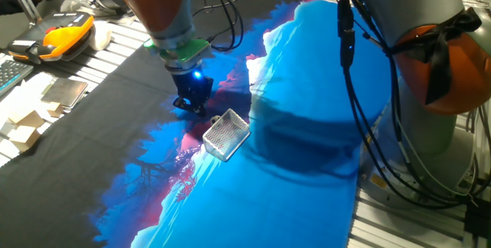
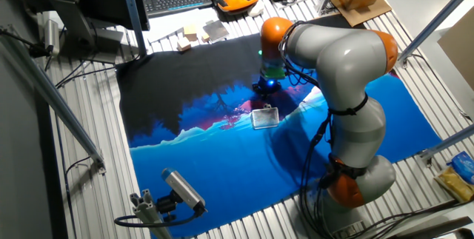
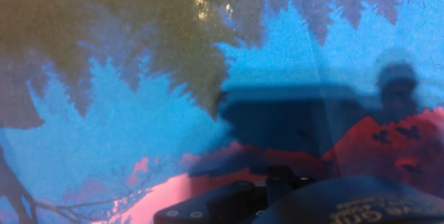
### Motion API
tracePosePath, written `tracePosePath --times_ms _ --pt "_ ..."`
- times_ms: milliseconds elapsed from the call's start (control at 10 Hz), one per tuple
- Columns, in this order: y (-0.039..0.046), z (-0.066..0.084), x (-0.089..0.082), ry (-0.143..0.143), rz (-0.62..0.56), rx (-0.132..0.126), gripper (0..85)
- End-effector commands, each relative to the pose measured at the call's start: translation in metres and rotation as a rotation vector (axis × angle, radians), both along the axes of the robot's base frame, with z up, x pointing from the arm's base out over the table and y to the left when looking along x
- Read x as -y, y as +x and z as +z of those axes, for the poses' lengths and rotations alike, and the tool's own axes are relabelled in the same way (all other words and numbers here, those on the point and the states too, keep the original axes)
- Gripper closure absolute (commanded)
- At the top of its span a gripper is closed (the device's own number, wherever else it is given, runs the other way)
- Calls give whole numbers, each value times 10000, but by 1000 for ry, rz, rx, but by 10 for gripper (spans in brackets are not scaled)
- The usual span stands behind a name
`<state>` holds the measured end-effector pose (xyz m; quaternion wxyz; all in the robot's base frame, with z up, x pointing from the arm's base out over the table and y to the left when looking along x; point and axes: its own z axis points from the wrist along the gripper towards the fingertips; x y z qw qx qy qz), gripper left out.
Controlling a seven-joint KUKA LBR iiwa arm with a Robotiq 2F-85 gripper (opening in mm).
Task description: Push the soccer ball into the goal
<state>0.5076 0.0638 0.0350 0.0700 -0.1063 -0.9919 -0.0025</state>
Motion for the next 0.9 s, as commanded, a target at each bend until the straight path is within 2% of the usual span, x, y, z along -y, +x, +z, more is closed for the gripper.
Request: tracePosePath --times_ms 0,300,600,700,800 --pt "2 0 -1 4 -4 0 850" --pt "2 0 -1 8 -30 -9 850" --pt "2 0 -1 31 -62 -14 850" --pt "2 0 -1 24 -58 -11 850" --pt "2 0 -1 -1 -60 4 850"
